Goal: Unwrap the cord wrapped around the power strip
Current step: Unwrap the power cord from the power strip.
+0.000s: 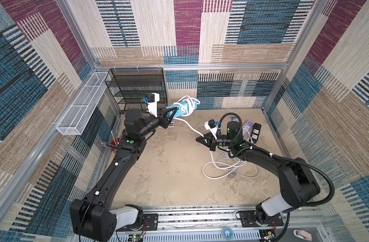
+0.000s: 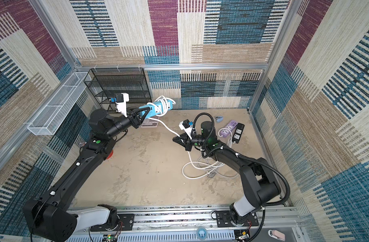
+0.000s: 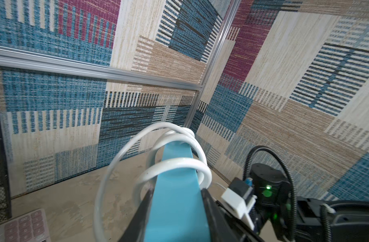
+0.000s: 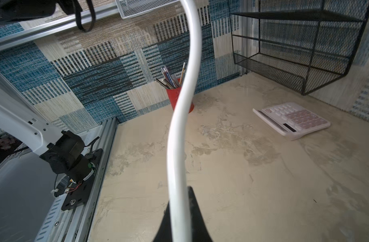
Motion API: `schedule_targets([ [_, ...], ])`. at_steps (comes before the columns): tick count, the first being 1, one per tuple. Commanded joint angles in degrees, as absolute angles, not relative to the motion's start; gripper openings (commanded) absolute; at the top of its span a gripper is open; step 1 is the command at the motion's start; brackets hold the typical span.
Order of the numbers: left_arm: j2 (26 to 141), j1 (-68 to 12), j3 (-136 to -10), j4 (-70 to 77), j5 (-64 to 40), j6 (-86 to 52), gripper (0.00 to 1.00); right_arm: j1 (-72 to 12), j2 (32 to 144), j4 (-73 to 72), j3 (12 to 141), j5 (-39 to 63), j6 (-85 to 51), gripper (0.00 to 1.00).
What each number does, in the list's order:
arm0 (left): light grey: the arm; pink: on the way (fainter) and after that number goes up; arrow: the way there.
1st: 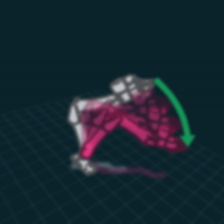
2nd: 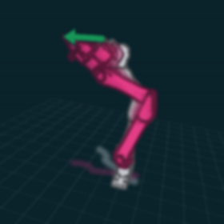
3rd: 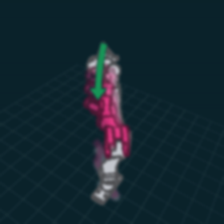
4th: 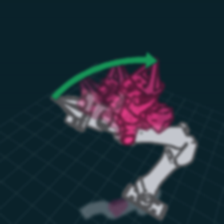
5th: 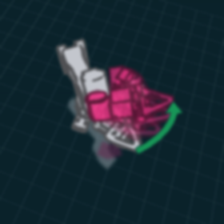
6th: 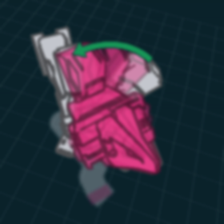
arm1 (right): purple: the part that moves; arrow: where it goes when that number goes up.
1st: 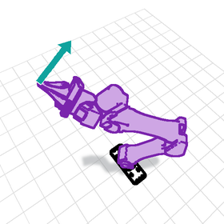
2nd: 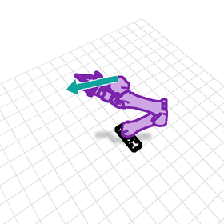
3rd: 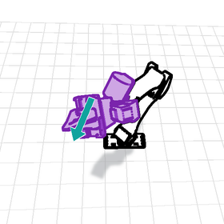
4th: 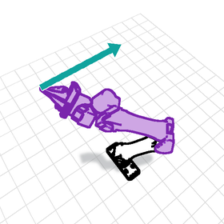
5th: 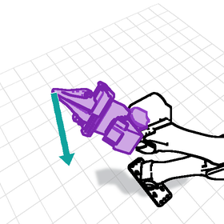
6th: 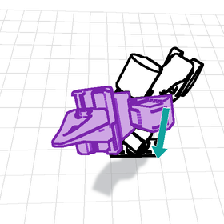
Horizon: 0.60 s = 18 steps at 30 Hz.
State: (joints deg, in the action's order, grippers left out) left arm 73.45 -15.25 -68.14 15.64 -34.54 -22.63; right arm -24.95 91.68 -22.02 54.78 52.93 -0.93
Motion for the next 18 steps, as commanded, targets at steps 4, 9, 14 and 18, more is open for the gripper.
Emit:
schedule_targets([
  [4,74.64,-16.42,-68.99,23.55,-41.86,-27.7,0.0,-25.05,101.77,-29.94,64.0,47.83,-6.04,0.0],
  [9,74.88,-17.95,-69.19,23.55,-42.98,-27.56,0.0,-24.36,109.77,-27.91,75.59,45.04,-6.47,0.0],
  [14,75.07,-18.97,-69.18,22.7,-43.03,-26.53,0.0,-20.04,113.28,-29.34,82.96,45.43,-9.49,0.0],
  [18,75.59,-19.1,-69.4,22.04,-42.98,-26.21,0.0,-15.25,111.36,-29.82,86.08,46.36,-11.26,0.0],
])
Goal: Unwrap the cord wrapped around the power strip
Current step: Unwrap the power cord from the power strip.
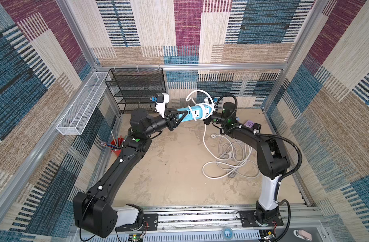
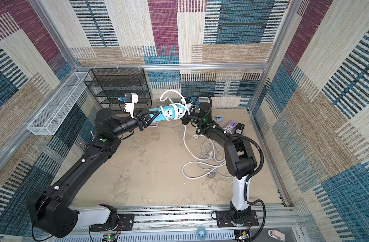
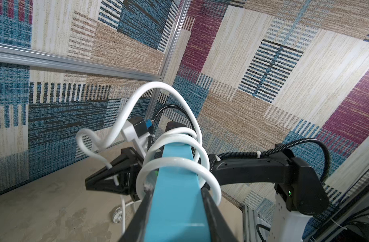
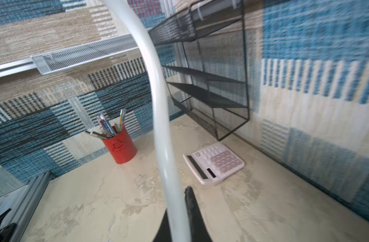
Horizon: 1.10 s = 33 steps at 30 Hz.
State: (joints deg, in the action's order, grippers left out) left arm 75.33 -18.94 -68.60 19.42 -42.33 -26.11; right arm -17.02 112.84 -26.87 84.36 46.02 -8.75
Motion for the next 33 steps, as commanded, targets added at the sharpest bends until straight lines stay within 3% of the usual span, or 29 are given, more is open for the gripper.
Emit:
schedule_targets([
  [1,75.86,-19.13,-69.36,21.81,-42.94,-26.12,0.0,-14.28,110.47,-29.06,86.91,46.31,-10.84,0.0],
  [13,75.07,-18.58,-69.78,13.16,-33.73,-19.24,0.0,-7.06,92.87,-20.47,82.97,43.7,-5.44,0.0],
  [24,70.56,-15.71,-67.18,12.28,-23.02,-15.76,0.0,-6.94,75.74,-14.77,64.72,46.41,-5.26,0.0],
  [33,65.89,-12.85,-63.7,14.25,-13.98,-12.3,0.0,-7.03,68.98,-8.26,52.58,43.12,-7.31,0.0],
])
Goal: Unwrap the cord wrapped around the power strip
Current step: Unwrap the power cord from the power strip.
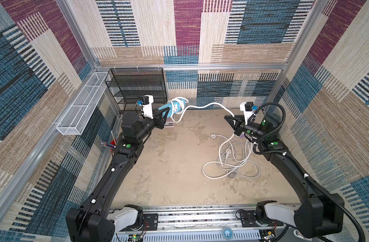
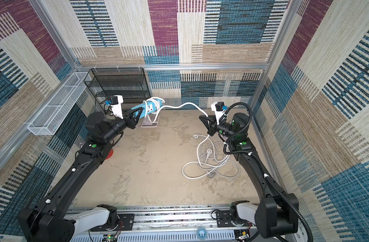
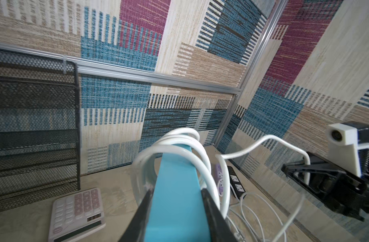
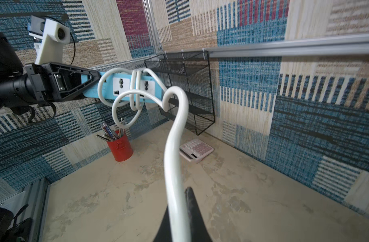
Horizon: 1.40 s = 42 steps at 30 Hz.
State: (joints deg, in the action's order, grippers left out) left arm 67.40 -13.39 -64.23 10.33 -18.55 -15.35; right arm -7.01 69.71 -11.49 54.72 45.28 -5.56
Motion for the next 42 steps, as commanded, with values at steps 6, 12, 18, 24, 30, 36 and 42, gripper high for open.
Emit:
schedule_targets([
  [6,61.52,-10.96,-61.35,15.9,-8.23,-8.91,0.0,-7.03,68.26,-3.68,46.72,35.86,-11.23,0.0],
  [12,60.75,-9.34,-60.97,16.76,-8.43,-9.3,0.0,-7.03,72.42,-1.6,42.17,28.77,-14.9,0.0],
  [18,60.73,-9.05,-60.65,17.28,-8.78,-9.46,0.0,-7.36,78.76,-6.72,36.74,24.15,-19.46,0.0],
  [24,61.39,-9.05,-60.34,18.0,-9.76,-10.3,0.0,-8.35,83.84,-11.8,34.08,20.08,-22.01,0.0],
  [30,61.87,-9.05,-60.21,18.31,-10.36,-10.73,0.0,-8.67,89.13,-16.35,32.61,18.28,-24.07,0.0],
  [36,62.9,-9.05,-60.53,18.78,-12.66,-11.88,0.0,-9.44,89.26,-16.97,33.24,17.93,-23.41,0.0],
  [42,64.3,-9.05,-61.41,19.49,-17.64,-13.1,0.0,-10.23,84.55,-15.64,33.57,18.9,-21.44,0.47],
])
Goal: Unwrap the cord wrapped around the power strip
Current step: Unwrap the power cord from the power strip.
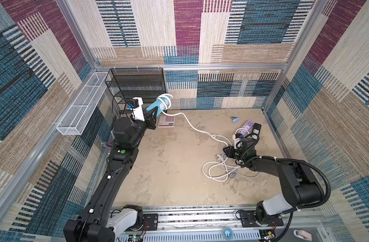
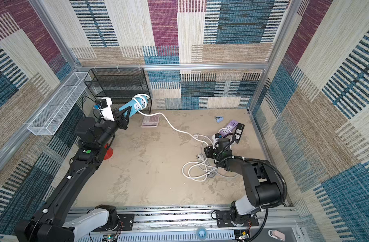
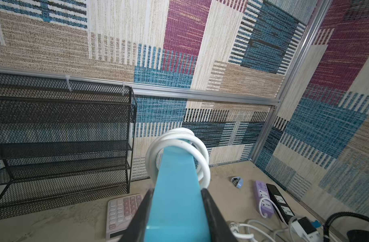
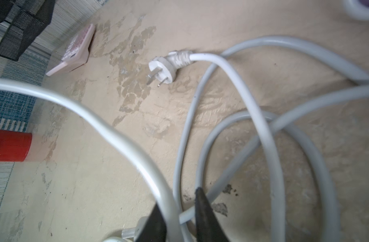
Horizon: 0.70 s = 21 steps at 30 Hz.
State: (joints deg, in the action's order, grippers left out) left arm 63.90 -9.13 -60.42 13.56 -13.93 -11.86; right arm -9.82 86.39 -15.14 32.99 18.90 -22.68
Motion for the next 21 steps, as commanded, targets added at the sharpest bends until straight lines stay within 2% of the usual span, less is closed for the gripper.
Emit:
schedule_targets([
  [1,64.58,-9.05,-61.52,19.87,-18.75,-13.5,0.0,-10.36,83.38,-15.05,33.79,18.78,-21.13,0.53],
  [4,65.29,-9.05,-61.69,20.43,-20.44,-14.49,0.0,-10.69,80.25,-12.6,34.93,19.22,-20.26,0.67],
  [8,65.81,-9.05,-61.92,21.16,-22.19,-15.52,0.0,-11.14,74.99,-11.4,36.24,20.88,-18.82,0.78],
  [11,66.55,-8.97,-62.43,21.9,-24.79,-17.02,0.0,-11.75,72.25,-13.75,37.88,25.13,-15.93,0.98],
  [17,68.78,-9.01,-64.37,24.94,-32.4,-22.32,0.0,-12.66,74.98,-28.95,42.15,38.02,-14.02,0.98],
  [21,70.37,-9.14,-65.37,28.12,-38.56,-26.59,0.0,-13.41,81.82,-43.63,45.78,44.71,-15.3,0.98],
])
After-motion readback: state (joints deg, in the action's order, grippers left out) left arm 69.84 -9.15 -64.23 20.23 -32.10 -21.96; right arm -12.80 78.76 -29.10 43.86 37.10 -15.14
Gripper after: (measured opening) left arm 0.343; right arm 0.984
